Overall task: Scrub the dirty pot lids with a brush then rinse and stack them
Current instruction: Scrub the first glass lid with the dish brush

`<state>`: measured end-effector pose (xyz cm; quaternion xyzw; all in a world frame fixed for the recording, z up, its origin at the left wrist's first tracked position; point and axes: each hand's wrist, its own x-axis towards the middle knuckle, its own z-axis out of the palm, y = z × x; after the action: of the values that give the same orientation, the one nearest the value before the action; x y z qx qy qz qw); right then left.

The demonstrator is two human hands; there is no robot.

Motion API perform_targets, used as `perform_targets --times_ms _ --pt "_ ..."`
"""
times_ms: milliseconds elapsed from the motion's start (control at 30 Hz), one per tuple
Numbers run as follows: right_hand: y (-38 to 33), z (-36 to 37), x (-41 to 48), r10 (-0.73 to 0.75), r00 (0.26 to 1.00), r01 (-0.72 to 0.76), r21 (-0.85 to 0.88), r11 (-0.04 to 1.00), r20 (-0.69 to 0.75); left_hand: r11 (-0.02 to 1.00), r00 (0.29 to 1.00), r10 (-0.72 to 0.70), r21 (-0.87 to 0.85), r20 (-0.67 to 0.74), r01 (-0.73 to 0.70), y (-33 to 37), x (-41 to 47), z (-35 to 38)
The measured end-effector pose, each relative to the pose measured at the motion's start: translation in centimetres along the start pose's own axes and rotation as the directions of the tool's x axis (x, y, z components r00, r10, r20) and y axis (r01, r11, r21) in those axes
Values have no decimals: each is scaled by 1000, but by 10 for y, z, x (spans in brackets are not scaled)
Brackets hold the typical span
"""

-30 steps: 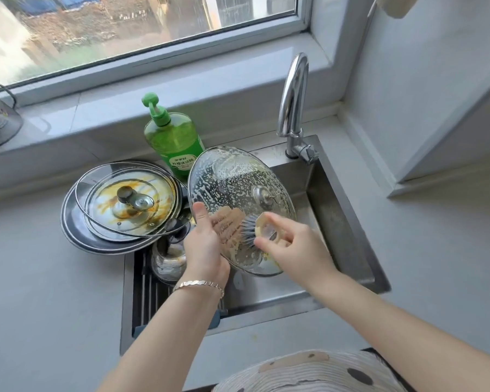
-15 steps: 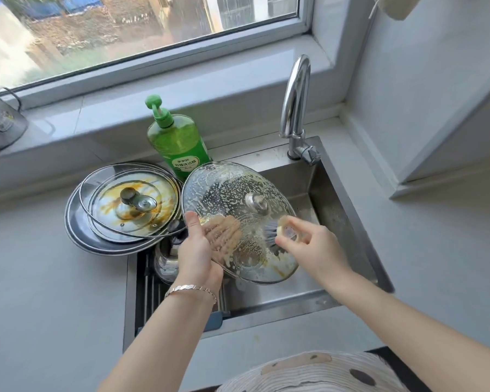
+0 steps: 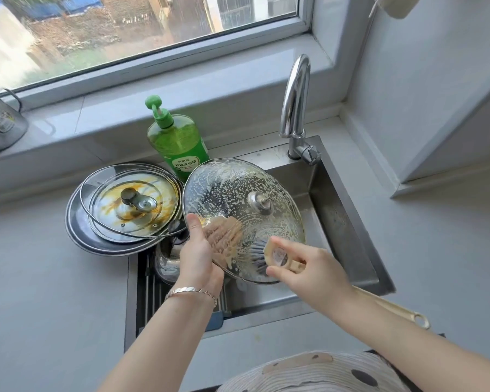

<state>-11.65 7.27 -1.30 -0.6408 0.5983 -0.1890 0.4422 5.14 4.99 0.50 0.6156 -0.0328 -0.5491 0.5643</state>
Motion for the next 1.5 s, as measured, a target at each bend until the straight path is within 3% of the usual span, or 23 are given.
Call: perform_targets --times_ms 100,267,333,433,600,733,767,867,933,1000,1100,1267,1400,1500 --pt "8 -5 12 96 994 -96 -7 995 -48 1000 1000 1 -11 -17 -1 -5 -2 -1" --pt "-14 17 -9 -145 989 146 -57 988 22 1000 1000 12 16 -25 -12 2 -3 -2" --pt "-3 7 -6 -67 997 69 -54 996 44 1000 1000 14 0 -14 -14 1 -3 -6" --pt "1 1 13 34 999 -35 -48 998 -33 1000 999 17 -22 -37 -18 -3 -3 -4" --pt "-23 16 -9 -250 964 258 -103 961 87 999 998 35 21 -44 -34 5 -3 -4" --pt "-6 -6 16 -12 1000 12 -79 997 8 1000 999 12 21 -44 -12 -4 -4 -9" --pt "-11 -5 21 -13 1000 12 -65 998 -8 999 998 -1 32 -56 3 -7 -5 -7" --pt "-37 12 6 -211 975 221 -165 961 74 997 995 -42 57 -94 48 -8 -8 -1" --pt "-36 12 -13 -259 956 283 -202 938 137 995 992 -89 42 -84 93 -7 -10 -2" --pt "-12 -9 -6 -126 984 150 -206 967 126 993 991 -119 -11 -57 119 -8 -10 -8" --pt "28 -31 14 133 987 -139 -68 988 -88 989 993 -115 -100 -36 111 -7 -5 -15" --pt "9 -8 -15 -79 993 82 -34 996 89 975 989 -146 -172 -19 140 0 0 -17" --pt "33 -25 19 133 982 -128 44 991 -135 976 993 -112 -188 -28 105 2 0 -17" --pt "19 -12 4 -27 999 26 -54 998 -18 976 991 -120 -188 -57 107 6 0 -14"
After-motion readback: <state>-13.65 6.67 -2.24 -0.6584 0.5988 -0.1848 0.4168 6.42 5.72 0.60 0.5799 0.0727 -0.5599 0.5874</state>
